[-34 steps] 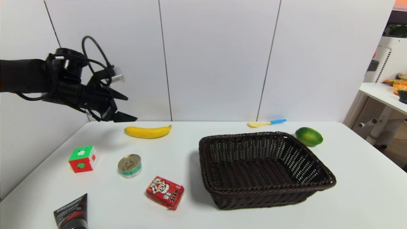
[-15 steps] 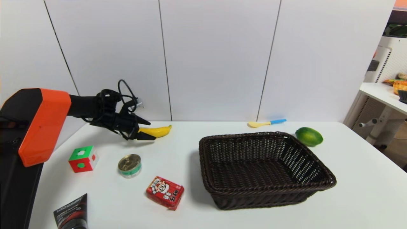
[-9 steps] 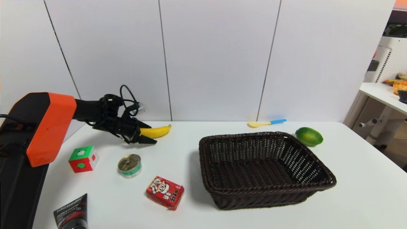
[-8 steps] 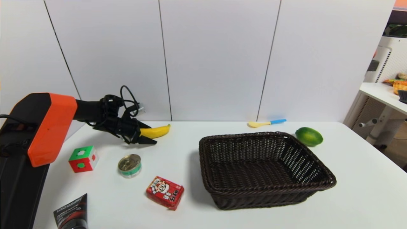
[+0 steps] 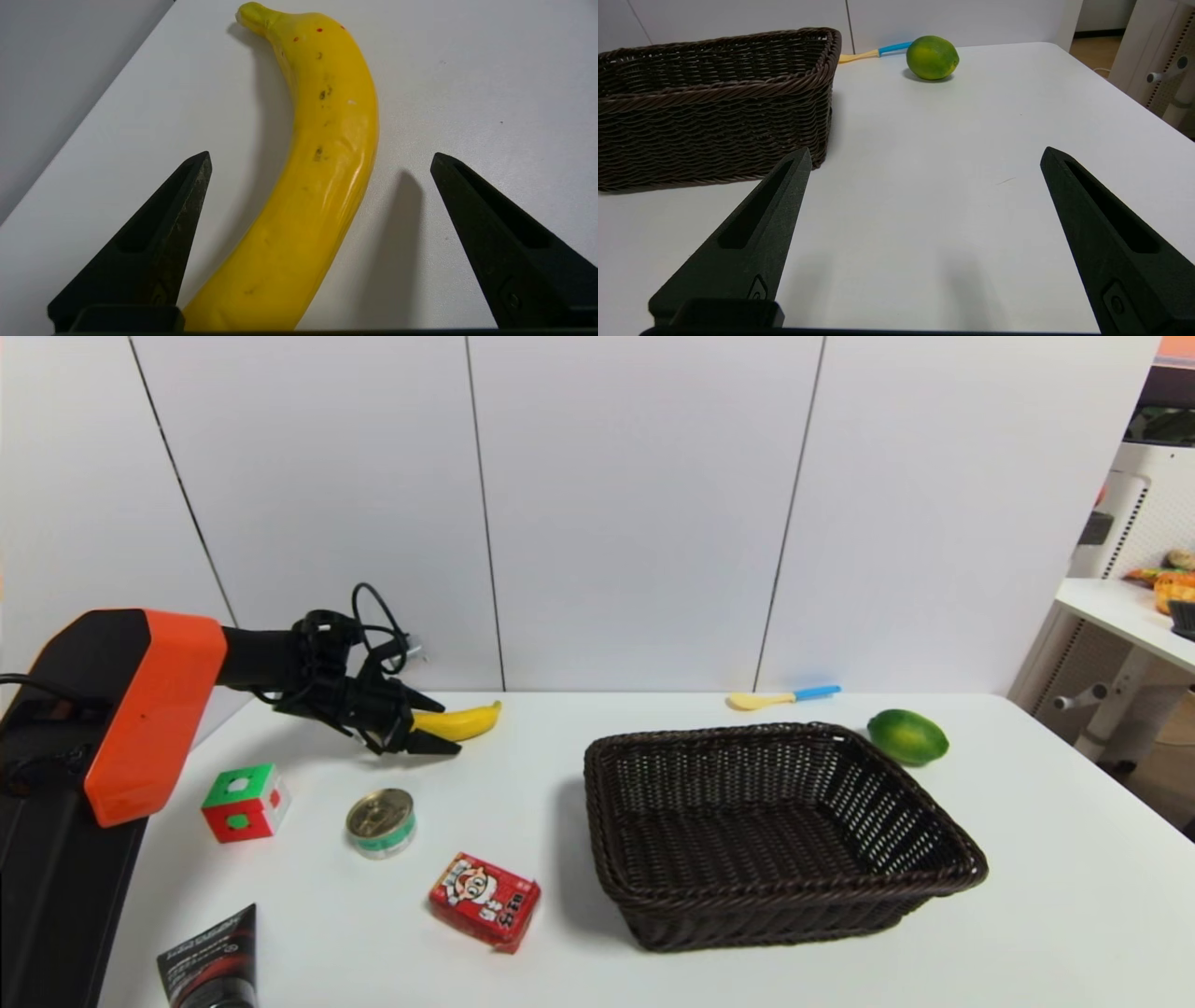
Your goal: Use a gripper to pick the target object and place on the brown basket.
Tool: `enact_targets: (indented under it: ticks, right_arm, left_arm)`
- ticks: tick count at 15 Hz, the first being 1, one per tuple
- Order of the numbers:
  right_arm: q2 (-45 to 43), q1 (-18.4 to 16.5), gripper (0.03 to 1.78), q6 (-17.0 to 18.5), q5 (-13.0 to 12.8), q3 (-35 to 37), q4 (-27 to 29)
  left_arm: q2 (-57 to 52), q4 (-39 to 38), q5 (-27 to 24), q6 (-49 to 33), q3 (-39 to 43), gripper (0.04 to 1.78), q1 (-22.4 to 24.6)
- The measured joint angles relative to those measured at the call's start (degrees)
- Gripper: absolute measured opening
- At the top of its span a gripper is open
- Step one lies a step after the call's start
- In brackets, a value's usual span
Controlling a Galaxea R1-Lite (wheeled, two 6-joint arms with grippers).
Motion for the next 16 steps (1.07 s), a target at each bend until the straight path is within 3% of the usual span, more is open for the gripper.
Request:
enact_targets:
  ticks: [3,7,8,16]
  right_arm:
    - [0.02,-0.05,1.70,0.00,0.00,0.00,-0.02]
    - [0.00,0.00,1.70,0.00,0.00,0.00,-0.02]
    - [0.00,0.00,1.70,0.00,0.00,0.00,0.00]
    - [0.02,0.01,1.70,0.00,0.02,0.00,0.00]
  left_arm:
    - [-0.63,0.06,-0.02,-0.41,0.09,1.20,0.09]
    - [-1.02,0.67,0.00,-0.43,1.13,0.75,0.17]
    - [-1.07,1.22,-0.07,-0.39,1.73,0.52,0.17]
    - [-4.99,2.07,0.01,0.02,1.33,0.52,-0.18]
